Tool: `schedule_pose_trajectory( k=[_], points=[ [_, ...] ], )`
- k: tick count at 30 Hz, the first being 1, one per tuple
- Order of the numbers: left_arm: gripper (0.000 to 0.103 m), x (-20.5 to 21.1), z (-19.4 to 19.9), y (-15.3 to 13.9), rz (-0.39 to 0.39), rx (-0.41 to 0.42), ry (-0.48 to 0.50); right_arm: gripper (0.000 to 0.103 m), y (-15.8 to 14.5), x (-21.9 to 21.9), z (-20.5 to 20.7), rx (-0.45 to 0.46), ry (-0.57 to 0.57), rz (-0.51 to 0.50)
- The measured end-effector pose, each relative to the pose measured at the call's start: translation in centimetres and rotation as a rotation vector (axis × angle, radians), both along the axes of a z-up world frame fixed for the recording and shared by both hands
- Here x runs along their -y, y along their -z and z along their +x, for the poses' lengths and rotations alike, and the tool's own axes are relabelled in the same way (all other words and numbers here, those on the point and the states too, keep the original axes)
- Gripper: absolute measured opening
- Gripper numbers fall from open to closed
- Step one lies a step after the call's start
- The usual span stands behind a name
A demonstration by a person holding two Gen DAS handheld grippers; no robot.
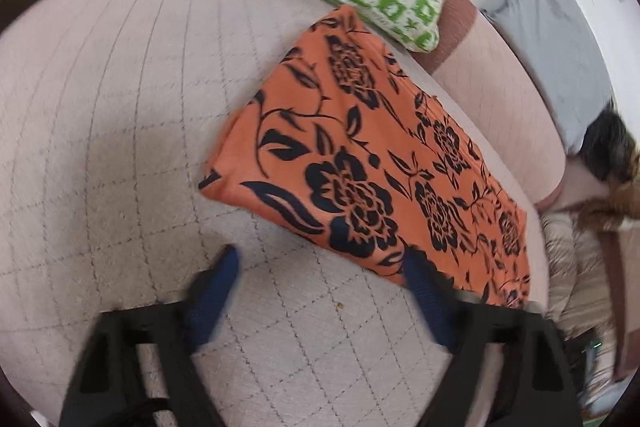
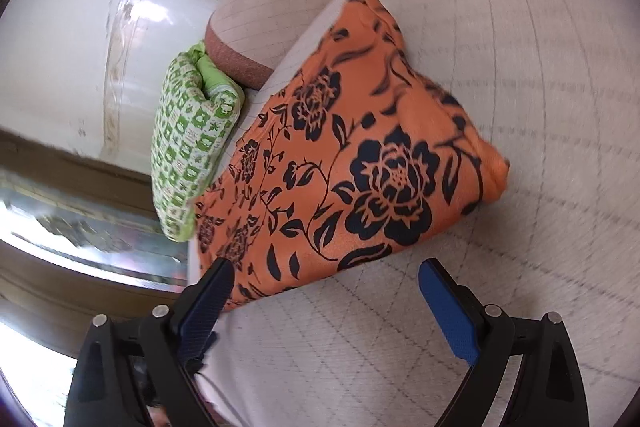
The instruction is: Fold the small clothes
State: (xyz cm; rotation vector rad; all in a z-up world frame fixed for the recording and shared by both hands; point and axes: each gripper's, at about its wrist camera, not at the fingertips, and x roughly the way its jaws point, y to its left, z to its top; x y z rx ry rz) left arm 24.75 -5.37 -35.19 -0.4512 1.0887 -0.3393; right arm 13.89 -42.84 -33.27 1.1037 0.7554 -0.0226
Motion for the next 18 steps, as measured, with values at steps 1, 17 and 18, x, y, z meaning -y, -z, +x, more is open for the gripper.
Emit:
schedule_pose_trajectory(
  k=[1, 17, 18],
  points=[
    [0.048, -0.1, 0.2, 0.4, -0.027, -0.018, 0.003, 0.094, 0.4, 0.1, 0.1, 0.000, 0.003, 0.035],
    [0.084, 1.3, 3.8, 2.3, -0.272, -0.032, -0.227, 0.077, 3.3, 2.5, 2.5, -0.006, 0.235, 0.167],
    [0.082, 1.5, 4.0, 2.4, -0.271, -0.027, -0.235, 0.079, 3.4, 2.7, 2.8, 0.000, 0.262, 0.162]
  ],
)
